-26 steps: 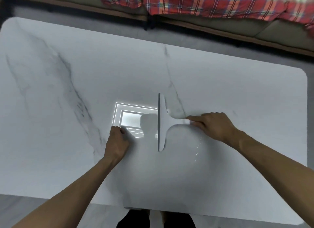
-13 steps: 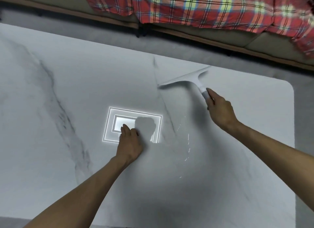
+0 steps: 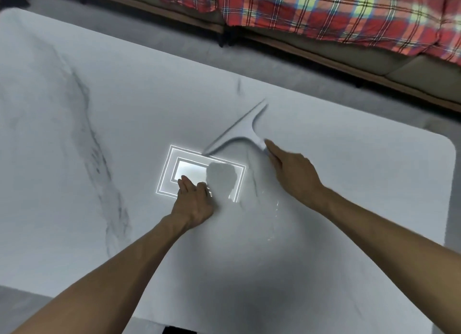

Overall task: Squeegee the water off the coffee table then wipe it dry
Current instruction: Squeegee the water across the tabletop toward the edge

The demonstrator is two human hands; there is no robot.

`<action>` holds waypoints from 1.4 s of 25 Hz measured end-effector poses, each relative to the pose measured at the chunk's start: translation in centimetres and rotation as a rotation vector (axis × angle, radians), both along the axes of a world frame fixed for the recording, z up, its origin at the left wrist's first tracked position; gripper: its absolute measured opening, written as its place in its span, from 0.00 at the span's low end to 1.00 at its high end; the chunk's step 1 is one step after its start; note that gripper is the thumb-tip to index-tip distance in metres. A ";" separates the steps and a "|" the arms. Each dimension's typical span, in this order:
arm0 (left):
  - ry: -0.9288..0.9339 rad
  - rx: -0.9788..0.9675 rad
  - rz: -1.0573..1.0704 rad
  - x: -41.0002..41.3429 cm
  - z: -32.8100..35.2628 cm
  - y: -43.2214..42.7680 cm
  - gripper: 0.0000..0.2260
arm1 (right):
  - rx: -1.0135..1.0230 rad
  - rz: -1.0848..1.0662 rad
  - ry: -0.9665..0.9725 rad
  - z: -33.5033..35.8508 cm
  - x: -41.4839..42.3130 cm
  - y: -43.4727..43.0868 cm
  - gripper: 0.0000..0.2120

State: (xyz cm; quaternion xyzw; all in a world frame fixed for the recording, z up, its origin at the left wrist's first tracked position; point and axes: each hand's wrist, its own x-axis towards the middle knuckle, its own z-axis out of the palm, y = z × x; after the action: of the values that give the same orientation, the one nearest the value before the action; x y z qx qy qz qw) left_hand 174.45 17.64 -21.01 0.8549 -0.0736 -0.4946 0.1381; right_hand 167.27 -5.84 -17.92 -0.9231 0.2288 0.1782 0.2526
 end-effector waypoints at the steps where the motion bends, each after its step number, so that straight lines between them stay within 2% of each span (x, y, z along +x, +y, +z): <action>1: -0.057 -0.003 -0.068 0.2 -0.2 -0.1 0.23 | -0.017 0.029 0.036 0.6 -2.7 -0.7 0.21; 2: -0.127 0.055 -0.028 0.3 -0.2 0.0 0.23 | -0.040 0.053 0.078 1.2 -5.3 -1.5 0.21; 3: -0.105 0.104 -0.085 0.2 -0.5 0.1 0.23 | -0.067 0.071 0.128 2.0 -7.9 -2.3 0.21; 6: -0.150 0.105 -0.139 -0.5 -1.3 0.3 0.24 | -0.165 0.083 0.264 4.9 -13.9 -4.5 0.22; 8: -0.225 0.118 -0.248 -1.1 -1.7 0.5 0.24 | -0.178 0.036 0.247 6.2 -14.5 -5.7 0.20; 10: -0.274 0.102 -0.229 -1.1 -0.8 0.2 0.24 | -0.119 -0.124 0.134 6.4 -11.6 -6.9 0.20; 13: -0.335 0.035 -0.306 -2.4 -1.7 -0.4 0.22 | -0.038 -0.312 -0.019 4.4 -3.0 -8.8 0.21; 16: -0.266 0.009 -0.315 -3.2 -2.0 -1.5 0.22 | 0.044 -0.440 -0.051 2.3 4.1 -9.7 0.22; 18: -0.220 0.020 -0.326 -3.3 -2.2 -2.0 0.22 | 0.039 -0.437 -0.027 1.3 5.0 -9.4 0.21; 21: -0.184 0.033 -0.328 -3.2 -2.2 -2.3 0.23 | -0.081 -0.307 0.014 1.5 0.5 -7.9 0.21; 25: -0.149 0.033 -0.303 -3.1 -1.7 -2.6 0.26 | 0.003 -0.266 0.150 4.2 -10.5 -4.7 0.22; 28: -0.135 0.043 -0.297 -2.9 -1.5 -3.0 0.26 | 0.003 -0.267 0.229 6.6 -14.8 -3.9 0.22; 32: -0.108 0.044 -0.252 -2.8 -1.9 -3.6 0.25 | -0.063 -0.417 0.052 5.4 -9.8 -9.2 0.21; 35: -0.101 0.026 -0.202 -2.7 -2.0 -3.7 0.30 | 0.013 -0.610 -0.023 3.4 -2.2 -13.1 0.16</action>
State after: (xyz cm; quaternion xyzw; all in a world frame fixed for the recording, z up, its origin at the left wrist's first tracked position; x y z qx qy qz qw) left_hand 171.73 13.98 -22.96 0.8686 -0.1596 -0.4634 0.0727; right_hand 165.08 -18.99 -14.48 -0.8121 0.4915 0.0852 0.3027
